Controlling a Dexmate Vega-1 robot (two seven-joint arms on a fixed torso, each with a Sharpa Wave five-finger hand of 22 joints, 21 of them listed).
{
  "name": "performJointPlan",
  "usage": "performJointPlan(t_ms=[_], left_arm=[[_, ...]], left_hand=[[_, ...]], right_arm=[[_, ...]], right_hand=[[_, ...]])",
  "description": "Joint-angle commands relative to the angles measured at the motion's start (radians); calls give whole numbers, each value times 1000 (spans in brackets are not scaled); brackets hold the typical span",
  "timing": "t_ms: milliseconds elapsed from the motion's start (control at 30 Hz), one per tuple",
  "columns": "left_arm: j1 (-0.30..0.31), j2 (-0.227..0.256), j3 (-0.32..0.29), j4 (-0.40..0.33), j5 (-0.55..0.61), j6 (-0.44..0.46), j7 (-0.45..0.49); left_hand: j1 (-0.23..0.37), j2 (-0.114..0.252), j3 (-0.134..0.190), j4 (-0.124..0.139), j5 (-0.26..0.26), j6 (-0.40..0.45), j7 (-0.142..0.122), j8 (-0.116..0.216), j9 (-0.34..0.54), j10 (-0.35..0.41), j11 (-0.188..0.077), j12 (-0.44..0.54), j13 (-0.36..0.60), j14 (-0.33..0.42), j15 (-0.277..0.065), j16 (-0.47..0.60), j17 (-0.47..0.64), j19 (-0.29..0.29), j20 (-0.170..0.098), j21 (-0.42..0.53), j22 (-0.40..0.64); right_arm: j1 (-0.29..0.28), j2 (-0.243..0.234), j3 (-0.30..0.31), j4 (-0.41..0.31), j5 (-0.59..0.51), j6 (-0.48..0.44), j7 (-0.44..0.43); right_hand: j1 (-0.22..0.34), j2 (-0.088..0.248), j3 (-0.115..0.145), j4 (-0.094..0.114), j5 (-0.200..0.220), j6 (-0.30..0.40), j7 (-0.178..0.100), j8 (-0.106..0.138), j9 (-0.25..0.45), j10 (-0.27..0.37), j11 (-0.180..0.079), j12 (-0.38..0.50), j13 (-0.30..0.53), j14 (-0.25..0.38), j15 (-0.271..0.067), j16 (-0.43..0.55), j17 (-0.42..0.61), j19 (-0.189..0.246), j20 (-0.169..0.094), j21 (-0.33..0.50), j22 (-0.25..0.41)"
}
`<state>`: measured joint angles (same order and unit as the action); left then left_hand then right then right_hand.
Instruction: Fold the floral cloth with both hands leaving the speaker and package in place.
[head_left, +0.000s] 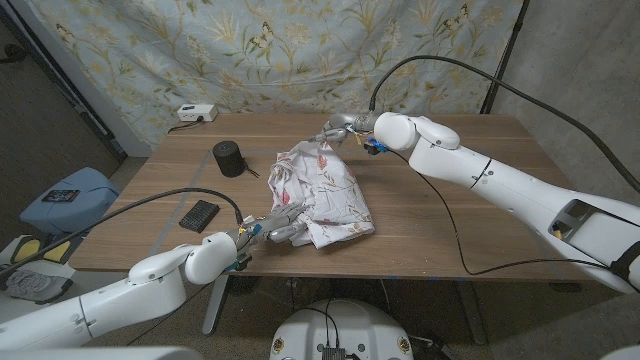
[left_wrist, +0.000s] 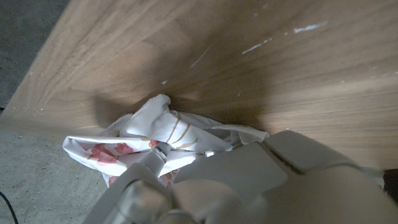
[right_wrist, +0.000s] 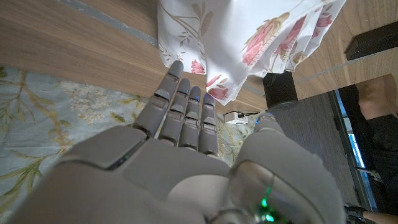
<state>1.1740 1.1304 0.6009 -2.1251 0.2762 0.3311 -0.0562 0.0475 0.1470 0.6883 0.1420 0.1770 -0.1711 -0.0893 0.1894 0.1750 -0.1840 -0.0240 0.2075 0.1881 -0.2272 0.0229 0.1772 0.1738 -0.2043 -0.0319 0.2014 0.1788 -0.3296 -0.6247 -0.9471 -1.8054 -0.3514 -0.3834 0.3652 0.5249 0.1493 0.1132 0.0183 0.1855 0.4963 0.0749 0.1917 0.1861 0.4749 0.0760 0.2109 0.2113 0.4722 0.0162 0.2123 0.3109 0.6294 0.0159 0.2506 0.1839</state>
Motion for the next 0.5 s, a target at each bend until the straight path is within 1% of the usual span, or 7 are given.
performJointPlan(t_ms=[33, 267, 400, 500], left_arm=[[-14, -11, 5, 26, 10, -16, -23], [-21, -18, 9, 31, 13, -8, -31], [-21, -23, 11, 32, 14, -4, -29], [-22, -26, 12, 34, 15, -4, -28]], left_hand=[[7, 5, 8, 2, -5, 7, -1, 2, 4, 19, 11, 7, 3, 66, 61, 7, 5, 108, 103, 10, 3], [7, 4, 9, 3, -5, 9, 0, 2, 4, 19, 10, 6, 3, 64, 63, 6, 6, 106, 104, 9, 3], [7, 4, 9, 3, -5, 9, -1, 1, 4, 16, 10, 5, 3, 61, 64, 5, 5, 104, 103, 8, 3], [7, 4, 10, 3, -5, 9, -1, 1, 4, 15, 10, 4, 3, 59, 64, 4, 5, 103, 102, 8, 3]], right_arm=[[-53, 29, 23, -9, -20, 17, -14], [-56, 52, 8, -14, -25, 18, 6], [-57, 69, -4, -11, -28, 24, 12], [-57, 81, -12, -6, -25, 30, 18]], right_hand=[[-11, -2, 2, 9, 7, 2, -7, 2, 2, 7, -2, -1, 1, -2, -4, 6, -1, -3, 2, -6, 5], [-19, -2, 1, 12, 8, -3, -6, 0, 2, -2, -1, -5, 1, -7, 0, 3, -3, -7, 3, -8, 4], [-22, -2, 1, 13, 9, -6, -4, 0, 1, -5, 4, -7, 1, -14, 3, 0, -5, -9, 4, -10, 4], [-24, -1, 1, 13, 10, -9, -3, -1, 1, -8, 1, -8, 1, -16, 3, -1, -6, -11, 4, -11, 4]])
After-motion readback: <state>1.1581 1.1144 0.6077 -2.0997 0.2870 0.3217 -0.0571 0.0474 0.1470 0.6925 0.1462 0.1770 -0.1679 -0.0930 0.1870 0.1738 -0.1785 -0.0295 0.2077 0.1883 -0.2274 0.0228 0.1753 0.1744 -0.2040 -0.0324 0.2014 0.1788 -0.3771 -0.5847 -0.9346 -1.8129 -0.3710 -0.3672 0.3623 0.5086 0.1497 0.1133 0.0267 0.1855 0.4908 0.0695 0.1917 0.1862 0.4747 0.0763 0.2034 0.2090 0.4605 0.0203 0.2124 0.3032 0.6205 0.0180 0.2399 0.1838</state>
